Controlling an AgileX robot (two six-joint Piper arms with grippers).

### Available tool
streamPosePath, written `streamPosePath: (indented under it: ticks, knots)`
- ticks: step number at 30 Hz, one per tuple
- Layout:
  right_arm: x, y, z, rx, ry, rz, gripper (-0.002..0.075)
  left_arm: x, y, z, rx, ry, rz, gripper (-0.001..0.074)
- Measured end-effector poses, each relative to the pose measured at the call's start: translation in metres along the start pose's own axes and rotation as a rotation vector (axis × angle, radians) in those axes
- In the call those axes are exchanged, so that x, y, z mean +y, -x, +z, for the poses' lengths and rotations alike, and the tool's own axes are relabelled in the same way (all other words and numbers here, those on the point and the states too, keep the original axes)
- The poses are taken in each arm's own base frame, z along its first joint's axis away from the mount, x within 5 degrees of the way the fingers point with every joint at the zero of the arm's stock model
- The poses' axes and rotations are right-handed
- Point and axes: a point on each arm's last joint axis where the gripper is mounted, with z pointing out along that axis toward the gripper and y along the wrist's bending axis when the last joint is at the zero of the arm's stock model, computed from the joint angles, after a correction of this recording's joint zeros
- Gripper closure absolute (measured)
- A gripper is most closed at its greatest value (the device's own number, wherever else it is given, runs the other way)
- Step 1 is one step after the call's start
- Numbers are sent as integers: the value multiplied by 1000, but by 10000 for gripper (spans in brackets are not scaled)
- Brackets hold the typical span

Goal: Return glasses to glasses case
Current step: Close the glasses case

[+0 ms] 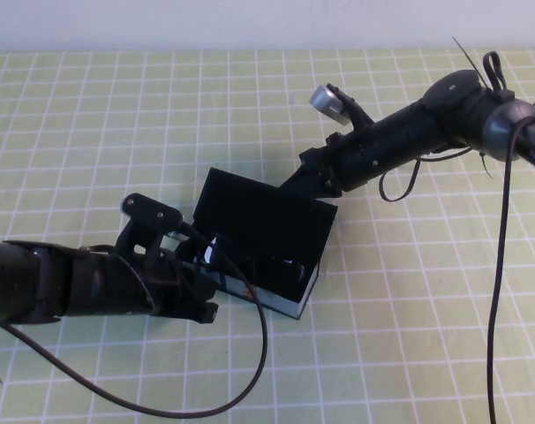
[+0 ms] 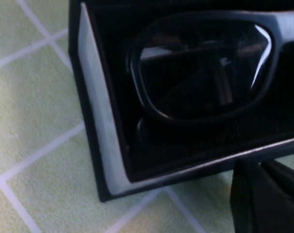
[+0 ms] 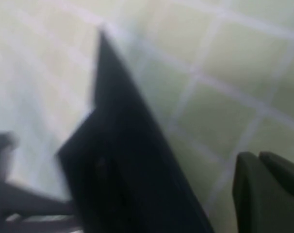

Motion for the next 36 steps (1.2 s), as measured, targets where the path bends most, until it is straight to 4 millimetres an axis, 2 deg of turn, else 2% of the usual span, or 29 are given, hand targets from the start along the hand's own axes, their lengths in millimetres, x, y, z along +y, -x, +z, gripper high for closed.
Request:
streamPosePath:
  ticks: [5,9,12,15,17,20,25,27,30,33,36]
  knots:
    - [18,-2,9,15,110,-34,742,0,0,1,1,0,-4,738]
    - [31,-5,22,49,120,-65,742,0,0,1,1,-2,-4,738]
    - [48,-8,29,80,115,-113,742,-1,1,-1,-7,-9,-2,738]
    - [70,-10,32,121,100,-173,742,-4,9,-15,-28,-22,51,738]
    - [82,-12,32,149,81,-191,742,-6,17,-33,-51,-19,98,738]
    - [91,-16,34,189,47,-205,742,-5,29,-72,-98,27,99,738]
    - [98,-26,45,272,-35,-244,742,-9,43,-155,-270,123,9,738]
    - [99,-30,50,315,-88,-261,742,-18,44,-184,-335,146,23,738]
    - [99,-34,53,344,-127,-249,743,-44,38,-225,-406,164,105,738]
    - [100,-34,52,344,-138,-239,743,-77,24,-254,-410,153,179,738]
    - [107,-31,44,340,-165,-266,743,-103,2,-275,-382,153,171,738]
